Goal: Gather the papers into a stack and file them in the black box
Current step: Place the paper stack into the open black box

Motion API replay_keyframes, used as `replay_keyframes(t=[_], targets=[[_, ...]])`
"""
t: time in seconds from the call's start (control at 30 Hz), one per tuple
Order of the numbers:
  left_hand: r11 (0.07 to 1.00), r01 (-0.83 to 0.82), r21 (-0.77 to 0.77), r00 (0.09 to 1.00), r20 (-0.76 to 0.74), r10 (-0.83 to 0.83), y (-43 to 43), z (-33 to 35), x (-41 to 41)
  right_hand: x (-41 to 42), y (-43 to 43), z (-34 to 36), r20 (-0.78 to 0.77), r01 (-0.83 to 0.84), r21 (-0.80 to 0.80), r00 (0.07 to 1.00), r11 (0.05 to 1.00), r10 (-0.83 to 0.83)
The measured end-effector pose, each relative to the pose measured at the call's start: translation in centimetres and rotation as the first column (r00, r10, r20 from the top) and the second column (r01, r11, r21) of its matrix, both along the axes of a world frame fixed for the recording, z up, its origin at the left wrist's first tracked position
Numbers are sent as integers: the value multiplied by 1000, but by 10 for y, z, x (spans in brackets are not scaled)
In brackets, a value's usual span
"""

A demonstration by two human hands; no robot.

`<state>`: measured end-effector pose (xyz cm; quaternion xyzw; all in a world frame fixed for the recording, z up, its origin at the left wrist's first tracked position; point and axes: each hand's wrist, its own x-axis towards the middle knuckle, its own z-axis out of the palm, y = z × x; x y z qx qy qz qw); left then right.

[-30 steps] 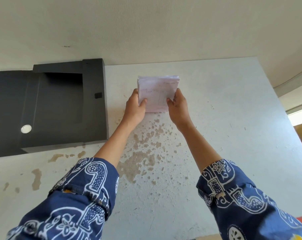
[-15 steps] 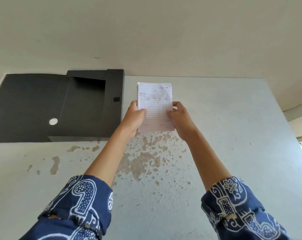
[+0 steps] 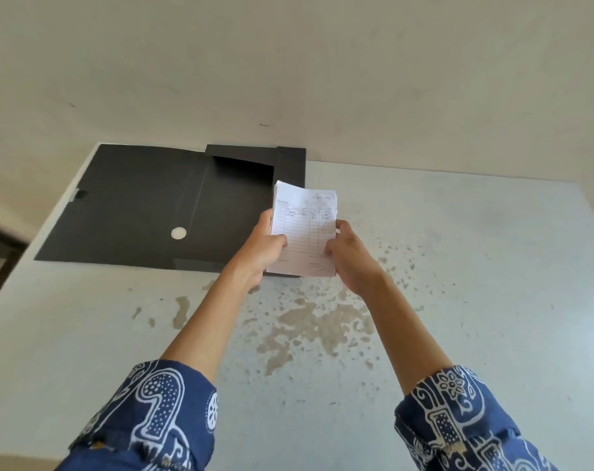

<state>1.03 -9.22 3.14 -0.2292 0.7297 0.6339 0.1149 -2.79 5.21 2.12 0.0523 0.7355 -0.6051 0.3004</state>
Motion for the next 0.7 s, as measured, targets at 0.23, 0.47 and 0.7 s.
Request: replay_keyframes(t=[0.23, 0.47, 0.7], targets=[[1000, -3, -21, 1000, 17, 3, -82, -4, 4, 15, -79, 0, -23, 24, 17, 999, 1000, -24], [997, -61, -56, 998, -5, 61, -138, -13, -7, 18, -128, -7, -140, 130, 122, 984, 984, -113], [986, -128, -103, 991, 16, 130, -169, -34, -36, 4, -139, -31, -394, 105, 630, 897, 770, 200]])
